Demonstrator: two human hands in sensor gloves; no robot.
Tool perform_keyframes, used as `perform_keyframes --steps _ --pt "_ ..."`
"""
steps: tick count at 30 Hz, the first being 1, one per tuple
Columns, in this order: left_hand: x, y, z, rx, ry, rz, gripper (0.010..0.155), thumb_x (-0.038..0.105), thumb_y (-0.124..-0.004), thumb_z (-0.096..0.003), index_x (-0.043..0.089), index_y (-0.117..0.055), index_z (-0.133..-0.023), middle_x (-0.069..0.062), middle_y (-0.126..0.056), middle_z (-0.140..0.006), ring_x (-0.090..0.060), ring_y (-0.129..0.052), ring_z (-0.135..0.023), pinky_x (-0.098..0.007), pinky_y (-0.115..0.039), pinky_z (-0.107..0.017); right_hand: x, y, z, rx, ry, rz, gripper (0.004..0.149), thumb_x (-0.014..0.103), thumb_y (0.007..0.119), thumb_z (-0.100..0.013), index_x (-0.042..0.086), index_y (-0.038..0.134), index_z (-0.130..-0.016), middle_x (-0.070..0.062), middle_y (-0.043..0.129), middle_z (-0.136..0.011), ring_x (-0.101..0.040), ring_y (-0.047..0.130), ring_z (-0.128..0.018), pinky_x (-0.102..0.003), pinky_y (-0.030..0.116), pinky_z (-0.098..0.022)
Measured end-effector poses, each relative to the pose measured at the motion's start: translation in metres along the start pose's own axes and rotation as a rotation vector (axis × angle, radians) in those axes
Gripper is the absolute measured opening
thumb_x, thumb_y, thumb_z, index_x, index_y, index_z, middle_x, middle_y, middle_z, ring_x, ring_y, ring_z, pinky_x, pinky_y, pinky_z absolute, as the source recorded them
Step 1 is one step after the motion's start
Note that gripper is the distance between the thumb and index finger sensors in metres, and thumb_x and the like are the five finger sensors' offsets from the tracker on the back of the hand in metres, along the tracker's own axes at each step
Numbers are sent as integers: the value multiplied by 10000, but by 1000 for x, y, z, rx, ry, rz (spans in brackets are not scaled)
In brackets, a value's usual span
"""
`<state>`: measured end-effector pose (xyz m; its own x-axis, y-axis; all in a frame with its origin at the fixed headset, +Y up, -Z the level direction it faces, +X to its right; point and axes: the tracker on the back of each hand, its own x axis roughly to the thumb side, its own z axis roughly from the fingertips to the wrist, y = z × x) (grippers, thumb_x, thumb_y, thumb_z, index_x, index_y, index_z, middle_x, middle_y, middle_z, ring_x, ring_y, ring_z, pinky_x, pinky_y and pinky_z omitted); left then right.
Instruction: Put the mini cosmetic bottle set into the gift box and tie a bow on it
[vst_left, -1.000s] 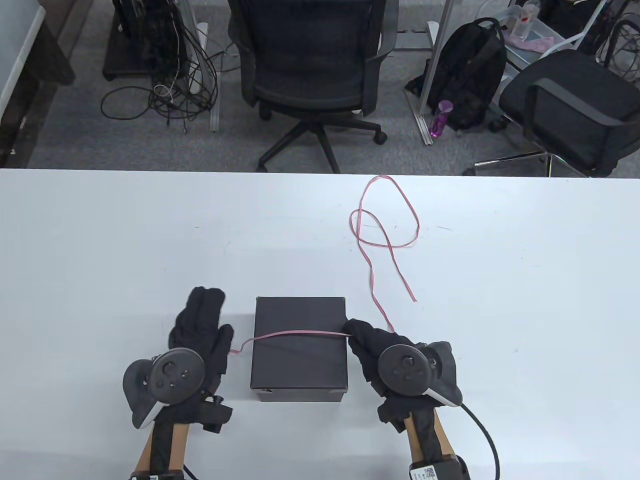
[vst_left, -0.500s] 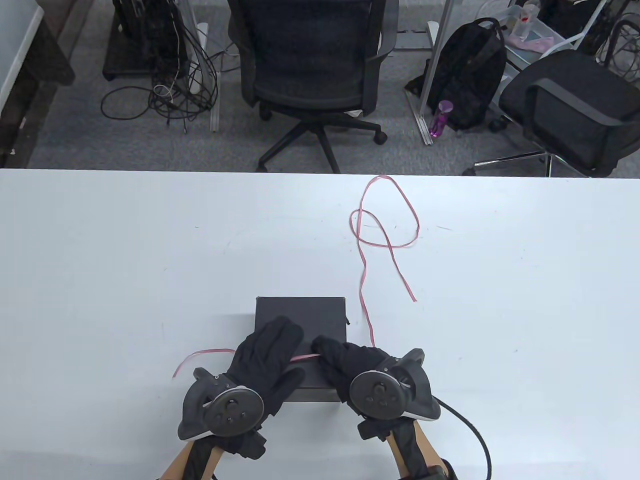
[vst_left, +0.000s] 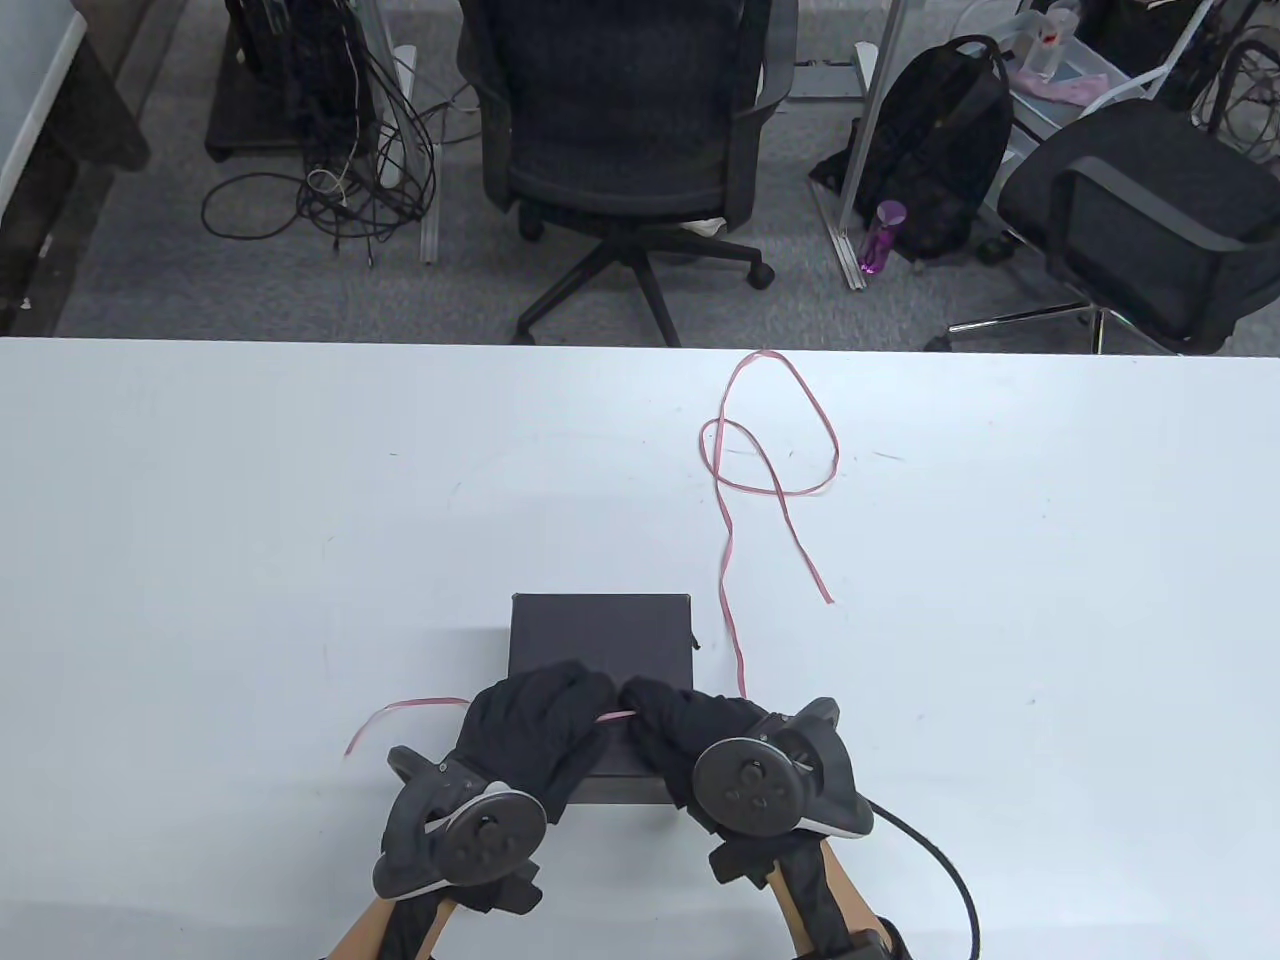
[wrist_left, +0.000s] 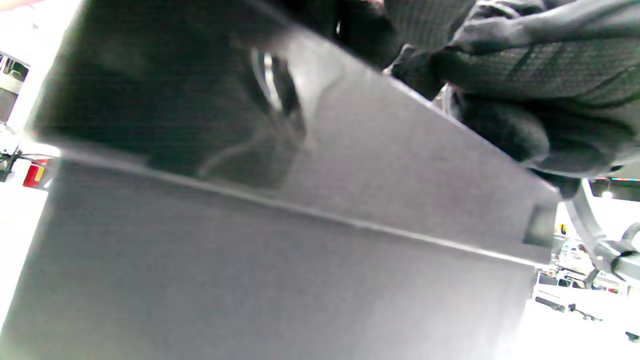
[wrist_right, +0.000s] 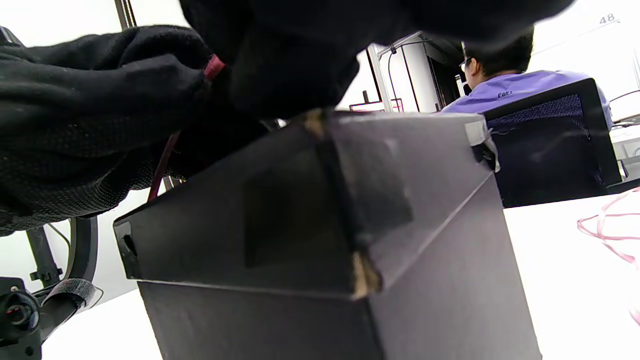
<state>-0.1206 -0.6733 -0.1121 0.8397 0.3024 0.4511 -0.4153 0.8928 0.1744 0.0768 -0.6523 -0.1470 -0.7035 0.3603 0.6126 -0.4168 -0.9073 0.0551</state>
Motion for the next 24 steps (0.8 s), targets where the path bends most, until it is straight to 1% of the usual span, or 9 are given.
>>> perform_keyframes --steps 4,8,11,13,15,17,19,22,24 --pt "-3 2 -1 -26 1 48 418 416 -585 -584 284 -745 -947 -41 -786 -1008 -330 -889 -853 -528 -743 -682 0 0 0 5 -5 -16 422 284 651 -598 51 769 -929 -64 944 -491 -69 860 -169 -307 850 -172" --pt "-22 12 0 47 70 290 413 396 -556 -593 258 -714 -949 -77 -817 -1011 -355 -923 -847 -548 -774 -658 -7 -6 1 -7 13 -50 419 283 676 -595 37 777 -919 -93 953 -558 -99 920 -234 -344 876 -232" --pt "-47 20 2 104 168 488 415 385 -550 -597 238 -702 -954 -76 -857 -964 -349 -961 -797 -548 -795 -634 -20 -15 6 -47 55 -78 418 277 680 -595 31 778 -919 -101 952 -571 -109 931 -249 -357 880 -247" --pt "-65 24 3 106 237 537 415 393 -546 -600 247 -695 -958 -22 -921 -861 -277 -1023 -672 -479 -855 -566 -29 -22 8 -66 85 -104 418 273 682 -597 25 778 -920 -109 952 -582 -119 937 -261 -367 881 -257" --pt "-84 27 7 118 314 572 416 398 -541 -603 249 -687 -964 78 -957 -691 -174 -1043 -468 -400 -895 -445 -39 -29 11 -57 123 -124 418 271 685 -597 25 778 -922 -122 952 -600 -134 947 -280 -381 882 -272" --pt "-98 30 12 161 389 557 418 405 -541 -606 250 -686 -965 130 -919 -565 -105 -964 -292 -335 -867 -309 -47 -34 15 -54 156 -117 418 271 685 -598 27 777 -925 -126 949 -614 -141 950 -293 -388 882 -283" --pt "-110 32 17 199 476 456 418 416 -541 -608 260 -692 -965 140 -907 -512 -75 -917 -219 -288 -841 -226 -54 -37 17 -81 187 -106 416 269 688 -597 27 780 -923 -128 950 -612 -143 951 -292 -390 882 -282" --pt "-131 29 25 204 619 223 419 428 -543 -610 265 -705 -960 149 -909 -484 -56 -905 -182 -261 -833 -183 -65 -40 21 -45 249 -60 416 270 688 -598 31 779 -927 -131 949 -618 -147 950 -299 -394 880 -288" --pt "-141 23 28 183 695 149 419 425 -547 -612 256 -711 -959 146 -910 -477 -54 -902 -172 -259 -831 -174 -71 -39 22 -15 286 -34 416 272 688 -599 38 780 -930 -134 947 -625 -150 950 -307 -396 879 -294"
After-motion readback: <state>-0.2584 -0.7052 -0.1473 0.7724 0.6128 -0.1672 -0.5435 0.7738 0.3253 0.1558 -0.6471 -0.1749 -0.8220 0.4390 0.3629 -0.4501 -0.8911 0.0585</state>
